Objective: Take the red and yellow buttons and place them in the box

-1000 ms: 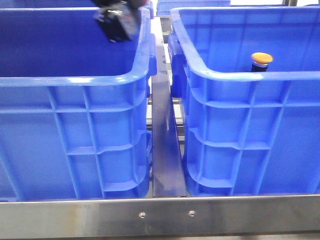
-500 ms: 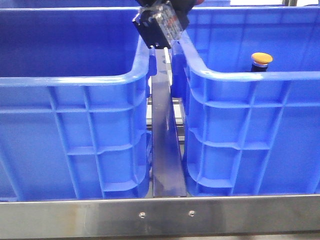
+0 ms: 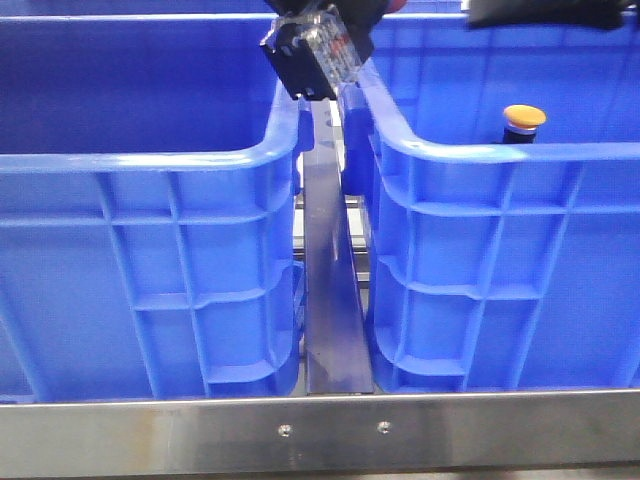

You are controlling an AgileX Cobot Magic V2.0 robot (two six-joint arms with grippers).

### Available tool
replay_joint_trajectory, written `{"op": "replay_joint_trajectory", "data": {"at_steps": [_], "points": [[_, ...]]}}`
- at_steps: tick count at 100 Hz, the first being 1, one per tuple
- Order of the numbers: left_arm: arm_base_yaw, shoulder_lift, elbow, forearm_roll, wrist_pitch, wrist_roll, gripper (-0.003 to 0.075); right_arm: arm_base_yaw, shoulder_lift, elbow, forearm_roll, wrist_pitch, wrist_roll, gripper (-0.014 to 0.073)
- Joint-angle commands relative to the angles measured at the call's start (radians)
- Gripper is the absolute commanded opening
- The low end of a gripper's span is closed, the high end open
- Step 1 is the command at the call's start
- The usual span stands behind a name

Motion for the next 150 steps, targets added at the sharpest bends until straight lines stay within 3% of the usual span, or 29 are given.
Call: {"op": "replay_joint_trajectory", "data": {"at_steps": [1, 35, 42, 59, 78, 87, 102, 111, 125, 150], "points": [[-0.006, -0.048, -0.028, -0.018, -0.046, 0.001, -0.002, -0.002, 0.035, -0.054, 0.098, 0.092, 0.001, 0.0661], [-0.006, -0.048, -0.028, -0.018, -0.046, 0.002, -0.002, -0.002, 0.111, -0.086, 0.13, 0.187, 0.001, 0.0642], [-0.006, -0.048, -0.028, -0.018, -0.046, 0.002, -0.002, -0.002, 0.111, -0.086, 0.13, 0.205, 0.001, 0.0566], [-0.006, -0.048, -0.028, -0.018, -0.046, 0.002, -0.002, -0.002, 0.116, -0.086, 0.13, 0.212, 0.001, 0.0251], [-0.006, -0.048, -0.028, -0.028, -0.044, 0.003, -0.0016, -0.002, 0.116, -0.086, 0.13, 0.212, 0.001, 0.0218], [-0.006, -0.048, -0.032, -0.028, -0.03, 0.016, 0.0064, -0.002, 0.116, -0.086, 0.13, 0.212, 0.001, 0.0218], [-0.006, -0.048, -0.032, -0.028, -0.03, 0.016, 0.0363, -0.002, 0.116, -0.086, 0.13, 0.212, 0.001, 0.0218], [-0.006, -0.048, -0.032, -0.028, -0.028, 0.016, 0.0472, -0.002, 0.116, -0.086, 0.13, 0.212, 0.001, 0.0218], [-0.006, -0.049, -0.032, -0.028, -0.028, 0.016, 0.0484, -0.04, 0.109, -0.099, 0.13, 0.214, -0.019, 0.0218], [-0.006, -0.049, -0.032, -0.032, -0.028, 0.016, 0.0484, -0.254, 0.055, -0.101, 0.128, 0.22, -0.104, 0.0218]]}}
